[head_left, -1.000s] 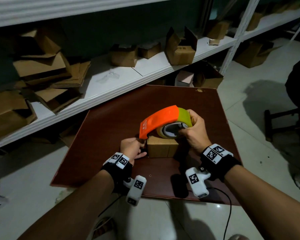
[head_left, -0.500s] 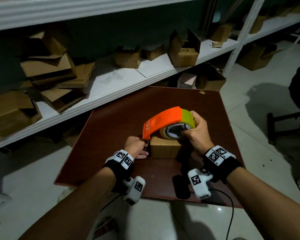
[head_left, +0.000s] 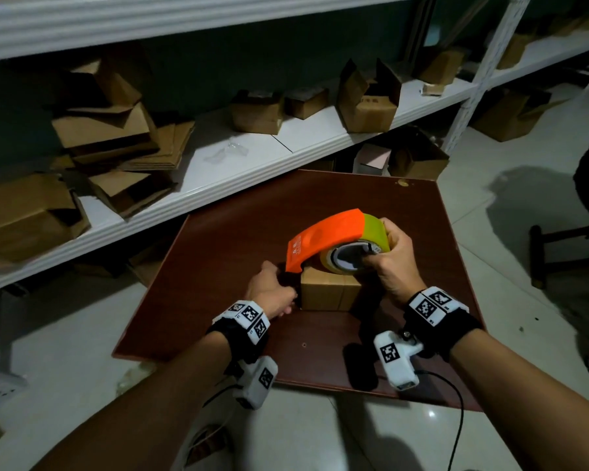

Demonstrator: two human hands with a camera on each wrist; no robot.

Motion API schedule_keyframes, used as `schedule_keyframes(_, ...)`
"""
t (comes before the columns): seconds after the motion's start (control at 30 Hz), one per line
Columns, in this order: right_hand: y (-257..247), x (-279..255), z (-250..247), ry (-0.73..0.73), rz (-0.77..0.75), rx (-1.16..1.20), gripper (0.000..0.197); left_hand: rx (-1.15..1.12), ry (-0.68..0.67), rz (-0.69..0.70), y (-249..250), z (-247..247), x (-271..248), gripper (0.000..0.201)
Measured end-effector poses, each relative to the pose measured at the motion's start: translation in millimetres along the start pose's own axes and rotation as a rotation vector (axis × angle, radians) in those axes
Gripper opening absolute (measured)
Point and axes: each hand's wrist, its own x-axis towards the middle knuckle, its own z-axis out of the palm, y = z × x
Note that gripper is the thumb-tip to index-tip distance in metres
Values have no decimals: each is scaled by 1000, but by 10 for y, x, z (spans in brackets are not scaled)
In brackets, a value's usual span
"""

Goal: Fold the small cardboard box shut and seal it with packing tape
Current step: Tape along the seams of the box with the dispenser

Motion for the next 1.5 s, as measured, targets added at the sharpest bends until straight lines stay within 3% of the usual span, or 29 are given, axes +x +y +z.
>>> schedule_keyframes(0.07, -3, 3, 1, -1, 0, 0, 48, 57, 29, 229, 16, 30, -41, 66)
schedule_keyframes(0.13, -9, 9, 4, -4, -10, 9, 47, -72, -96, 348, 61, 76, -106, 75)
schedule_keyframes(0.2, -13, 9, 10, -6, -22, 18, 45, -285, -248, 312, 128, 131, -201, 56)
schedule_keyframes(0.27, -3, 13, 10, -7, -31, 22, 45, -496, -304, 302, 158, 195, -273, 39)
schedule_keyframes(0.3, 10, 22, 6, -8, -30, 24, 46, -580, -296, 311, 152, 231, -281, 37)
schedule_keyframes(0.4, 43, 44, -11, -18, -23, 12, 48, -712, -306, 291, 141, 299, -267, 60)
schedule_keyframes(0.6, 59, 57, -36, -45, -3, 5, 51, -754, -306, 203, 179, 272, -219, 34)
schedule_keyframes(0.7, 10, 33, -61, -73, -3, 16, 55, -758, -314, 143, 197, 293, -213, 12)
schedule_keyframes(0.87, -231, 92, -235, -267, 71, -69, 102, -715, -317, 136, 168, 300, -163, 21)
schedule_keyframes(0.97, -353, 123, -225, -287, 81, -125, 112, -698, -312, 163, 171, 343, -156, 28)
schedule_keyframes(1.03, -425, 146, -168, -265, 70, -177, 104, -701, -301, 169, 171, 356, -152, 17)
schedule_keyframes(1.1, -500, 166, -136, -249, 62, -209, 84, -698, -305, 170, 176, 350, -152, 15)
schedule_keyframes(1.2, -577, 192, -124, -247, 63, -253, 39, -731, -325, 152, 161, 372, -143, 32)
schedule_keyframes(1.23, -575, 204, -118, -240, 49, -283, 33, -745, -332, 149, 155, 386, -131, 41)
schedule_keyframes(1.33, -550, 219, -41, -202, -2, -398, 36, -707, -352, 151, 128, 416, -82, 57)
schedule_keyframes(1.5, -573, 213, -5, -198, 49, -520, 68, -711, -324, 140, 146, 405, -53, 43)
